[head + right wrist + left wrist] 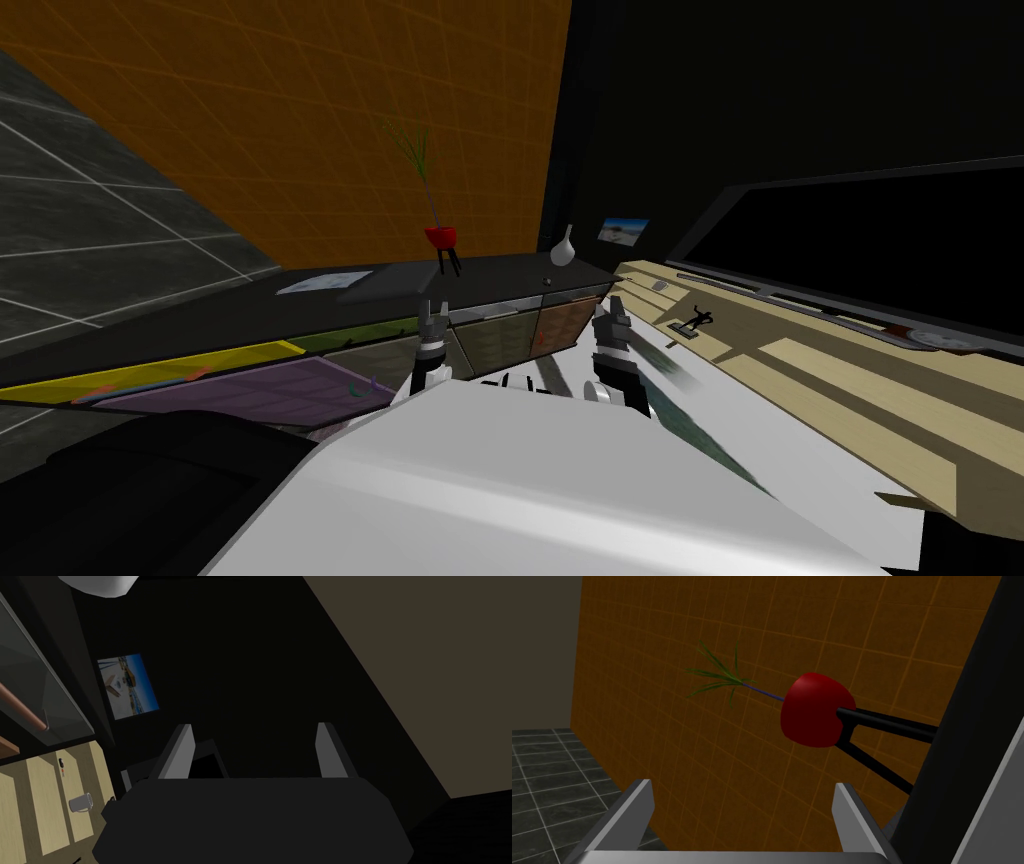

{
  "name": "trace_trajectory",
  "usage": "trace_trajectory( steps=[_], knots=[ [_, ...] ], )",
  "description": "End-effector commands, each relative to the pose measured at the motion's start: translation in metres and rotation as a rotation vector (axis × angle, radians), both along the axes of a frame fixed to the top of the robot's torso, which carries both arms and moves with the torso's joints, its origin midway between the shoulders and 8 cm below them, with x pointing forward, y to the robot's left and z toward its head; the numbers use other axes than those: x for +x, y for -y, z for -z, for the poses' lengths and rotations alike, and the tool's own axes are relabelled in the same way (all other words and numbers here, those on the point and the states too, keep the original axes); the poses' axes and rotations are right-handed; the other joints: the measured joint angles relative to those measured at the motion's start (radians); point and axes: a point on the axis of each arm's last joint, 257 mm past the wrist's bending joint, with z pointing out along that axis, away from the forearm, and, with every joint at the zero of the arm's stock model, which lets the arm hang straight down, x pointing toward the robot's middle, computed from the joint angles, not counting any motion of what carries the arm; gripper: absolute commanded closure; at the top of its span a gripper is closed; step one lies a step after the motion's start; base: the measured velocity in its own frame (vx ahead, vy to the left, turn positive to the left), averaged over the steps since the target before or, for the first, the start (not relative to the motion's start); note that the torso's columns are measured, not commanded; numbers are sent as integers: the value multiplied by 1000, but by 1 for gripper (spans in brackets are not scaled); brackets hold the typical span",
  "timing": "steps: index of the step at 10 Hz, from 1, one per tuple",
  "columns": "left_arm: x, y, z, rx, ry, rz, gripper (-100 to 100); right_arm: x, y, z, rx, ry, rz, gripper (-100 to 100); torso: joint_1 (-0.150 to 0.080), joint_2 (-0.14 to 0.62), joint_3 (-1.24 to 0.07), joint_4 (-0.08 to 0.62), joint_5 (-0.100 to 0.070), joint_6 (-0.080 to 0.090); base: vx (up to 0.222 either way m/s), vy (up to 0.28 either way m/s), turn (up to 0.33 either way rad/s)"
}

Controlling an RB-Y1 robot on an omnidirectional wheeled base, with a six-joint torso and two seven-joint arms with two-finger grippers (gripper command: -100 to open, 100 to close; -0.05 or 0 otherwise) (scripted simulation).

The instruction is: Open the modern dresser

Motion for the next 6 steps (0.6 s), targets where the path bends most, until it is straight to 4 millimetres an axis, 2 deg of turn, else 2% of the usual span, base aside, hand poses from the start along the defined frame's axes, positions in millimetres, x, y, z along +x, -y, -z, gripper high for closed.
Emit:
trace_trajectory(
  steps=[1,6],
  knots=[
    [2,-5,21,-29,-27,-2,-100,0,0,0,0,0,0,0,2,-2,-1,0,0,1,33,-108,37],
    [2,-13,50,-62,-63,-10,-100,0,0,0,0,0,0,0,3,-11,-5,-8,6,4,18,-76,29]
  ],
)
